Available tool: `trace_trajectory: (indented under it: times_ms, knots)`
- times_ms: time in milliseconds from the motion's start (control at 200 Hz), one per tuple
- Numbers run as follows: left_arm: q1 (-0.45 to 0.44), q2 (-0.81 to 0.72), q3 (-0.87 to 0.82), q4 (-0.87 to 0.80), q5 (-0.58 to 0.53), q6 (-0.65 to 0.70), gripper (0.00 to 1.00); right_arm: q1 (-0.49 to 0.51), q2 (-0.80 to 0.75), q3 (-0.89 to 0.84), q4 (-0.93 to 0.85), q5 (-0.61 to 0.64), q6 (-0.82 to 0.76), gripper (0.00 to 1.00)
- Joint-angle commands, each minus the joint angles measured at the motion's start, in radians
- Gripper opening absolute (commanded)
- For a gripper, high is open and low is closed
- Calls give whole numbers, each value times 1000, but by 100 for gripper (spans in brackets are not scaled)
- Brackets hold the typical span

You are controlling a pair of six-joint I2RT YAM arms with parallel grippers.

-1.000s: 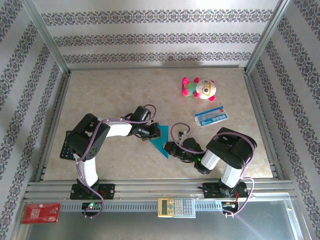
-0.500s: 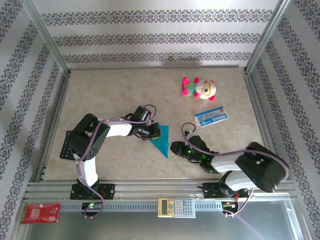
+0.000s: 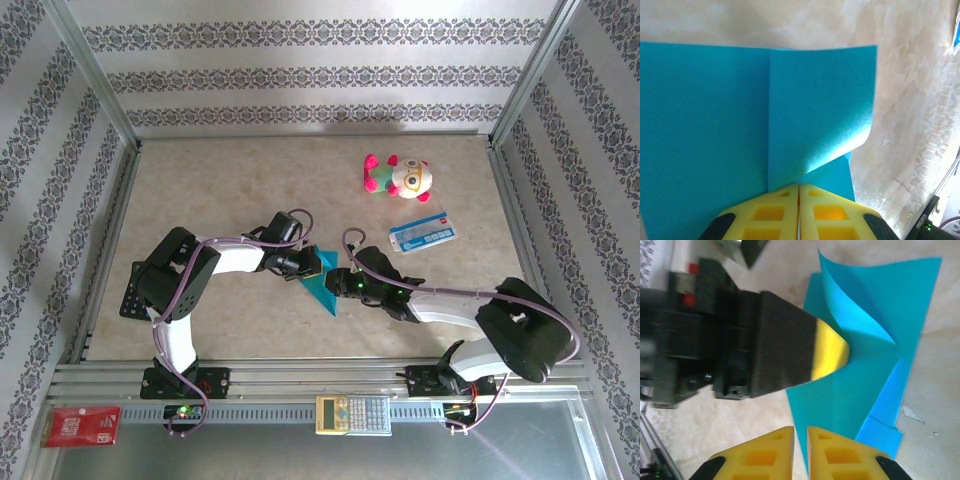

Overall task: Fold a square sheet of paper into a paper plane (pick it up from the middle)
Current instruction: Fourth fold the wing at the center of the table.

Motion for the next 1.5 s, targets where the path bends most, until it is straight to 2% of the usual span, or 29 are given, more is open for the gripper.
trace_trajectory:
  times_ms: [0,370,580,879,1084,1279,1494]
  knots:
    - [-8,3,13,-89,-53,21,11,16,42,17,-32,-35,-29,14]
    - [-9,1,29,-95,-40,29,12,23,91,-12,-32,-38,-21,12]
    - [-9,5,25,-80,-19,22,17,29,92,-24,-46,-26,-20,12]
    - [-10,7,17,-60,-4,9,17,7,-9,-21,-89,-27,-58,14]
    - [-13,13,22,-73,-16,15,17,53,-55,2,-99,-21,-93,16]
    - [-14,16,26,-84,-21,21,17,91,14,67,-113,-47,-130,16]
    - [-15,20,29,-87,-20,27,17,70,75,81,-132,-38,-123,14]
